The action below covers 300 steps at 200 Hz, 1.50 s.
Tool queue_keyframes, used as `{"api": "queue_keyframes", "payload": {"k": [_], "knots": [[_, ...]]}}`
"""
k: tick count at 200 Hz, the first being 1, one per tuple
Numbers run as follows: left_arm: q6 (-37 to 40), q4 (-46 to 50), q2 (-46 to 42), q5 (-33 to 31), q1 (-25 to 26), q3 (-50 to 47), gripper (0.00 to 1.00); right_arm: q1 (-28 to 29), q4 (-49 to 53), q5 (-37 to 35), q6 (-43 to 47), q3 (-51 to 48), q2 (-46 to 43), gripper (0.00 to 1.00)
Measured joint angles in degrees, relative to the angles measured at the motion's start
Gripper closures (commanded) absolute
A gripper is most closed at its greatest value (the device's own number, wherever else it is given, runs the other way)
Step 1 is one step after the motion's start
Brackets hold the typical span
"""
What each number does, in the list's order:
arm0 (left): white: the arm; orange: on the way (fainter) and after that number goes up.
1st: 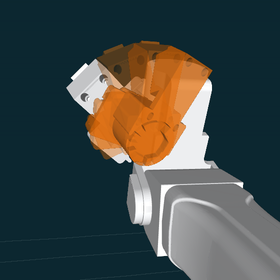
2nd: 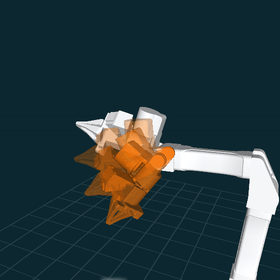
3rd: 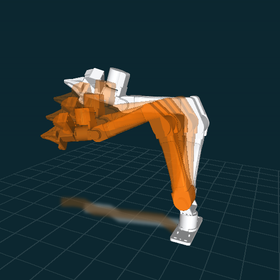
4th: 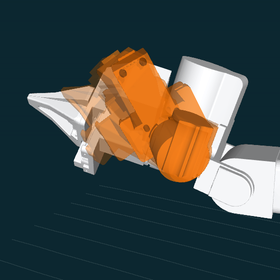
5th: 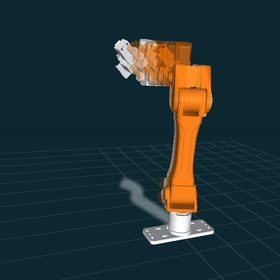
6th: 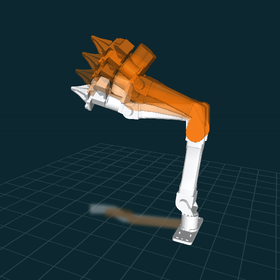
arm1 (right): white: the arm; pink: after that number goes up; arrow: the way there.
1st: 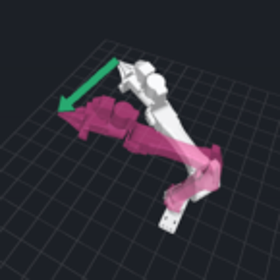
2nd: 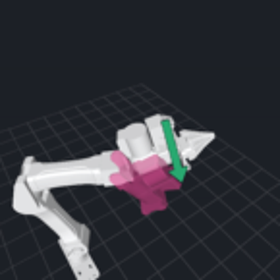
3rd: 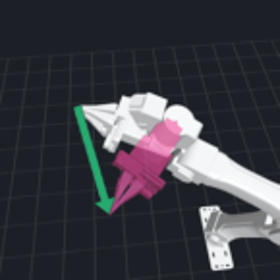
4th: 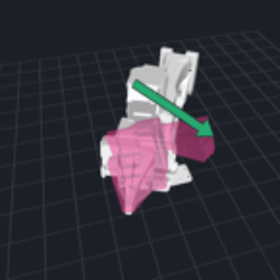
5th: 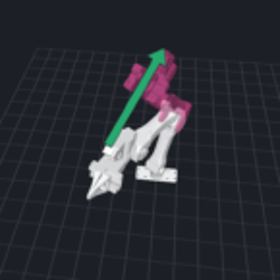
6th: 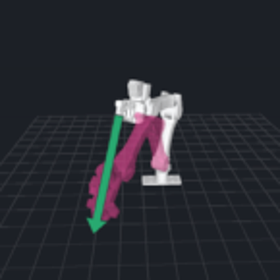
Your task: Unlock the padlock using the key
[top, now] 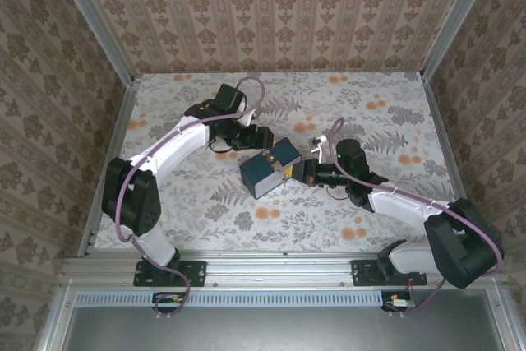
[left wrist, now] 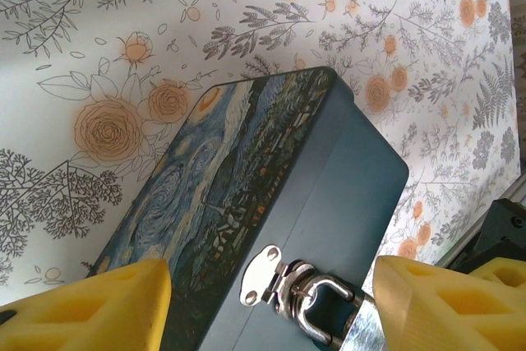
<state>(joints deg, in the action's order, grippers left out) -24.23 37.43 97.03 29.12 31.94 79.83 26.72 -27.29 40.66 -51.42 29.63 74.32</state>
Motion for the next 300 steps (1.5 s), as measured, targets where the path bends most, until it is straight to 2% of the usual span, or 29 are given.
{"api": "queue_keyframes", "payload": {"k": [141, 300], "knots": [[-2.8, -2.2, 0.0, 0.2, -1.3, -2.6, 0.33, 1.1, -2.7, -4.8, -1.4, -3.1, 0.3, 1.00], [-3.4, -3.2, 0.0, 0.3, -1.3, -2.9, 0.34, 1.3, -1.9, -4.9, -1.2, -3.1, -2.4, 1.00]]}}
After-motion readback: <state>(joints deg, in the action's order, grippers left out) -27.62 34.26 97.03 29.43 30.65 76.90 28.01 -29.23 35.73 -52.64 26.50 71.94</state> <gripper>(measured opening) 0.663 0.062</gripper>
